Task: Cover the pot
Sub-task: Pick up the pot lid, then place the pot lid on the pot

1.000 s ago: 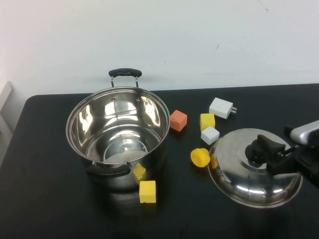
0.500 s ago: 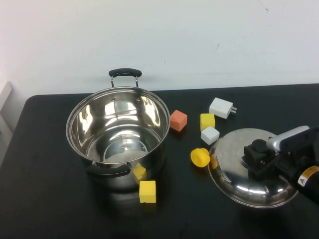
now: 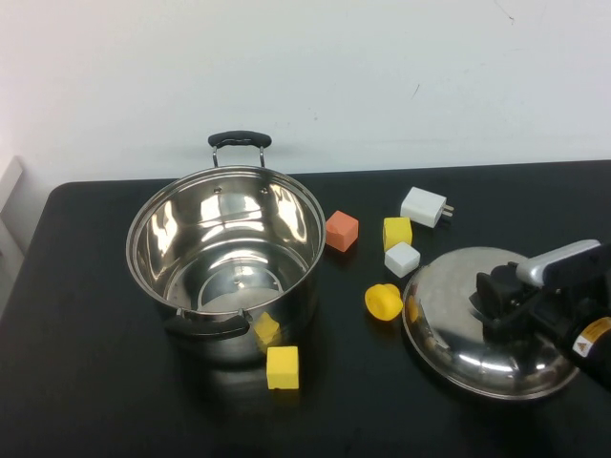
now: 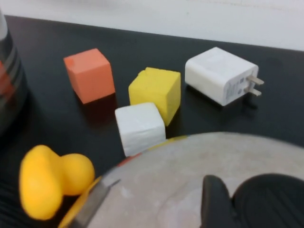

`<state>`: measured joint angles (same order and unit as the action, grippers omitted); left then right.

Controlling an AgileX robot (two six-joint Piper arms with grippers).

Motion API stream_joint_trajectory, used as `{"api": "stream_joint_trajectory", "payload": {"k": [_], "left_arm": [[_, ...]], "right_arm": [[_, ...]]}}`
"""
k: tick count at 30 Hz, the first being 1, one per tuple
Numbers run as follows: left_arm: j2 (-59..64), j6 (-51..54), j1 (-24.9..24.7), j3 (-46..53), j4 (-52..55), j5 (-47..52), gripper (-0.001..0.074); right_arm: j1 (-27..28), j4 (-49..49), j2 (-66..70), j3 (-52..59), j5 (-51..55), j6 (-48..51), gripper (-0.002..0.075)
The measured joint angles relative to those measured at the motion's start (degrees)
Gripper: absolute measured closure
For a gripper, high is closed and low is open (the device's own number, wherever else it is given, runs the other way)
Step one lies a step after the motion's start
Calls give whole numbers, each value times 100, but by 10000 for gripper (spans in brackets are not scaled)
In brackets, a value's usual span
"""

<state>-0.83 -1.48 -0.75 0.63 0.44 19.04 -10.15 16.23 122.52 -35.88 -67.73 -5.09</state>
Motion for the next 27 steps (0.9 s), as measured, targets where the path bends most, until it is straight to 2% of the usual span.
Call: {"api": "stream_joint_trajectory", "payload": {"k": [6, 10, 13, 19, 27], "left_arm": [[0, 0, 0, 0, 0, 0, 736], [0, 0, 0, 0, 0, 0, 737], [0, 0, 0, 0, 0, 0, 737], [0, 0, 0, 0, 0, 0, 737], [0, 0, 0, 0, 0, 0, 737]], "right_arm": [[0, 315, -1267, 397, 369, -526, 384], [-18, 1524, -2217, 106, 373, -1334, 384], [-236, 2187, -2596, -460, 678, -1823, 384], [-1202, 2686, -2449, -1926, 1615, -2181, 384], [-2472, 2341, -1103, -4064, 2492, -2224, 384]]}}
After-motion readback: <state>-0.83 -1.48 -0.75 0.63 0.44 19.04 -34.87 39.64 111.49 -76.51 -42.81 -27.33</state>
